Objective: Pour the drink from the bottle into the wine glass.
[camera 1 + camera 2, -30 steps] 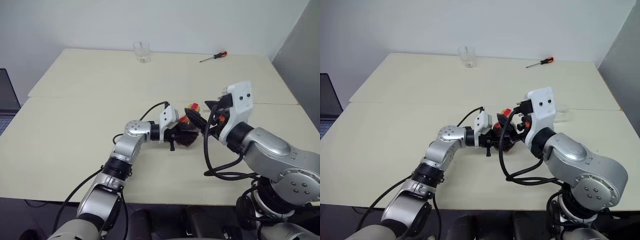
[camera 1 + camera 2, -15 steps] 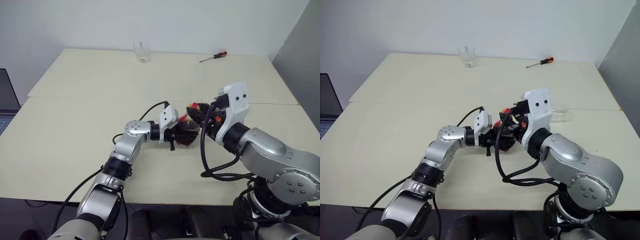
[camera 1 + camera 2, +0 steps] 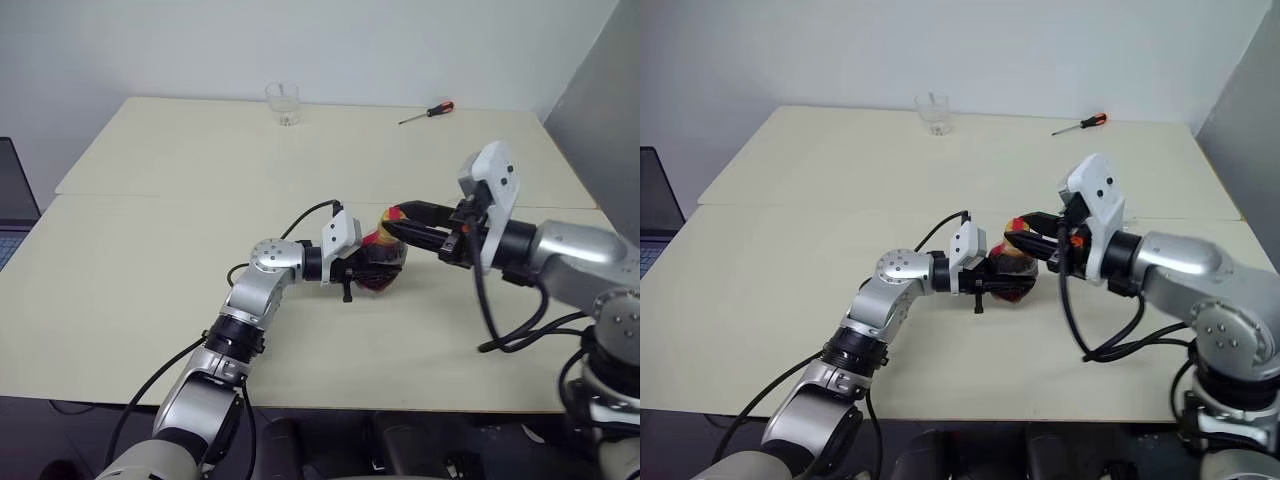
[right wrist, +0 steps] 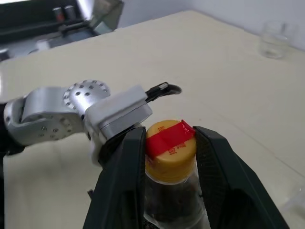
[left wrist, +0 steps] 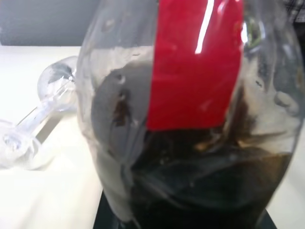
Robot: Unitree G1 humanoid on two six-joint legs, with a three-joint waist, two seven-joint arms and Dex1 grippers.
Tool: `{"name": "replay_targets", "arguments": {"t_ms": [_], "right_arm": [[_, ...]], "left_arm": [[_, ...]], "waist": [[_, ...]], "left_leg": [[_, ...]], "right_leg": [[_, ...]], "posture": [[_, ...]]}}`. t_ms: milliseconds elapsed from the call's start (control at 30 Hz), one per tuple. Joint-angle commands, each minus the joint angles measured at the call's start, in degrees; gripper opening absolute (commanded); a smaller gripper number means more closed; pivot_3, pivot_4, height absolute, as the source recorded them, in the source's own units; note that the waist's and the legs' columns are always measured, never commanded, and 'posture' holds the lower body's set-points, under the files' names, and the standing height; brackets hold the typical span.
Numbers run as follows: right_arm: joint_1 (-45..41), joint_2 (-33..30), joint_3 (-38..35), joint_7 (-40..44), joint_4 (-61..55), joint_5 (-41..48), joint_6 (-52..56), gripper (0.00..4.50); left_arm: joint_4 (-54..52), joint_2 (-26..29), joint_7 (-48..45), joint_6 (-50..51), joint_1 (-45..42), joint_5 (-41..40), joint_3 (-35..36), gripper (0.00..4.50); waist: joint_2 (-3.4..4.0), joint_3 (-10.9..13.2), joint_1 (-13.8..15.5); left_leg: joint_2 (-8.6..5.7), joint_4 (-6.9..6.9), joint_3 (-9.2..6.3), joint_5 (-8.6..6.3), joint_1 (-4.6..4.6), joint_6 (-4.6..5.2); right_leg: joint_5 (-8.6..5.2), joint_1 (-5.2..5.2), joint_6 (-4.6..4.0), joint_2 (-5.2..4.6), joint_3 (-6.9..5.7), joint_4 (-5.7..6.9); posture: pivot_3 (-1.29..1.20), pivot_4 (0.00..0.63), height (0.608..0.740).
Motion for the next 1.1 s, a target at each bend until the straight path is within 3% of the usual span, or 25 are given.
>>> {"name": "replay_targets", "arguments": {"t_ms": [33,233,433,600,800,967,1100], "right_arm": [[-3.2,-4.5,5.7,17.0,8.8,-5.9,-14.1,1.18],[-12.2,-6.6,17.8,35.4,26.3,-17.9,-30.7,1.18],[-18.5,-2.7,20.6,44.6,37.6,-20.3,-37.0,1.18],[-21.0,-1.0,20.2,47.1,42.6,-21.5,-38.6,1.18],[-20.3,-3.0,17.7,45.9,37.1,-18.7,-33.3,1.18],[-19.2,-4.6,9.6,40.3,27.6,-10.5,-22.4,2.88],[-17.6,-4.4,-3.5,28.4,19.4,-0.1,-12.3,4.32]], "left_arm": [[-4.0,1.2,1.7,1.4,0.9,-1.2,1.9,0.79],[-9.4,2.8,3.9,3.9,4.4,-1.6,2.4,0.78],[-11.5,3.7,6.4,5.1,5.8,-1.9,3.0,0.78],[-12.8,4.1,7.5,5.7,6.4,-2.4,2.9,0.77],[-12.2,3.8,7.3,5.5,5.8,-2.6,2.4,0.77],[-9.1,1.9,6.4,3.1,3.7,-2.6,1.7,0.77],[-7.1,-0.1,5.9,2.0,2.9,-3.2,1.8,0.77]], "waist": [[0.0,0.0,-0.3],[0.06,0.1,-0.3],[0.07,0.1,0.3],[0.08,0.1,0.9],[0.09,0.1,1.3],[0.12,0.1,1.3],[0.12,0.1,1.3]], "left_leg": [[0.0,0.01,0.01,0.0,0.04,0.01],[0.0,0.0,0.04,0.0,0.16,0.01],[0.03,0.03,0.11,0.0,0.14,0.0],[0.05,0.09,0.16,0.0,0.14,0.0],[0.08,0.1,0.21,0.0,0.14,0.0],[0.07,0.12,0.19,0.0,0.12,-0.01],[0.08,0.13,0.18,0.0,0.12,-0.01]], "right_leg": [[0.0,0.0,0.0,0.04,0.0,0.01],[0.0,0.01,0.0,0.07,0.03,0.1],[0.01,0.0,-0.02,0.04,0.01,0.09],[0.03,0.0,-0.05,0.01,0.0,0.09],[0.05,0.0,-0.1,0.01,-0.01,0.11],[0.07,0.0,-0.13,-0.02,-0.02,0.11],[0.06,0.01,-0.11,-0.03,0.0,0.13]], "posture": [[0.0,0.15,0.74],[0.0,0.15,0.74],[0.0,0.15,0.74],[0.0,0.15,0.74],[0.0,0.15,0.74],[0.0,0.15,0.74],[0.0,0.15,0.74]]}}
